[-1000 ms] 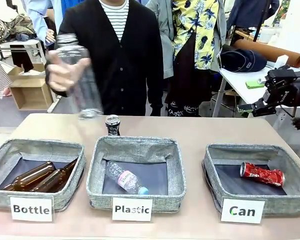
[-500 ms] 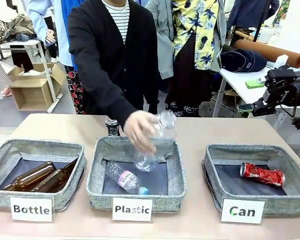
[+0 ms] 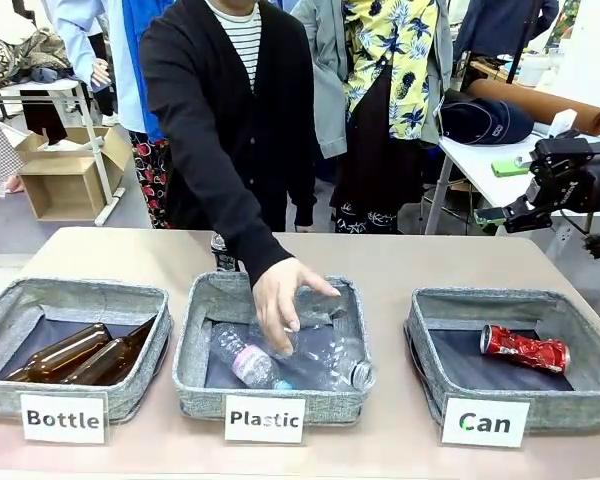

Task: Sort the can waste into the basket.
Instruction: Pick up the can waste from the table and place it in the right Fabric basket.

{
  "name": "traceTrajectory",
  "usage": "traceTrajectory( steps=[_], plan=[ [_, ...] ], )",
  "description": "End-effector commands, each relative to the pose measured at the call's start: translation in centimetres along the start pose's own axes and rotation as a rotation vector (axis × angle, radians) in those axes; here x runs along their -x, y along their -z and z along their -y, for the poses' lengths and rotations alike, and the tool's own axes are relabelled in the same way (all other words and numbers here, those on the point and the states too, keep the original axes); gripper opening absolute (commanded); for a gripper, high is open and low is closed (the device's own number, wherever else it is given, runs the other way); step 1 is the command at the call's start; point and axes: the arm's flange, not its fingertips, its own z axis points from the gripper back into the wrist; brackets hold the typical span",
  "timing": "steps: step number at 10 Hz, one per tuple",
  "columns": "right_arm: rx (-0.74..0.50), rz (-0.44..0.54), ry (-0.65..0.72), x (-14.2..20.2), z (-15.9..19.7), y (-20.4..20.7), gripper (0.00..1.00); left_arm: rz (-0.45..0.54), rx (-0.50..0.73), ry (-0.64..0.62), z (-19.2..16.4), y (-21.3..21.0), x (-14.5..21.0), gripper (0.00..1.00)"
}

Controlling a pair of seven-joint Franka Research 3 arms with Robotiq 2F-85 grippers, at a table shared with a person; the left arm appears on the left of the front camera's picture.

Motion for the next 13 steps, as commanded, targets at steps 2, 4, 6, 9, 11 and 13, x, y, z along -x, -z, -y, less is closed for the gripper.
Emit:
traceTrajectory(
  steps=[2,4,6,9,11,13],
  plan=[
    [-0.018,0.002,-0.015,-0.2,-0.2,-0.1,1.00,-0.104,-0.003,0.073,0.2,5.7,-1.1,1.00],
    [-0.018,0.002,-0.015,-0.2,-0.2,-0.1,1.00,-0.183,0.005,0.117,0.7,9.4,-1.7,1.00],
    [-0.018,0.002,-0.015,-0.2,-0.2,-0.1,1.00,-0.207,-0.050,0.137,1.0,13.1,-3.1,1.00],
    [-0.018,0.002,-0.015,-0.2,-0.2,-0.1,1.00,-0.237,-0.089,0.111,-0.2,13.4,-3.3,1.00],
    [-0.018,0.002,-0.015,-0.2,-0.2,-0.1,1.00,-0.238,-0.229,0.343,0.2,17.5,-3.8,1.00],
    [-0.018,0.002,-0.015,-0.2,-0.2,-0.1,1.00,-0.274,-0.197,0.716,-0.4,22.3,-4.9,1.00]
  ],
)
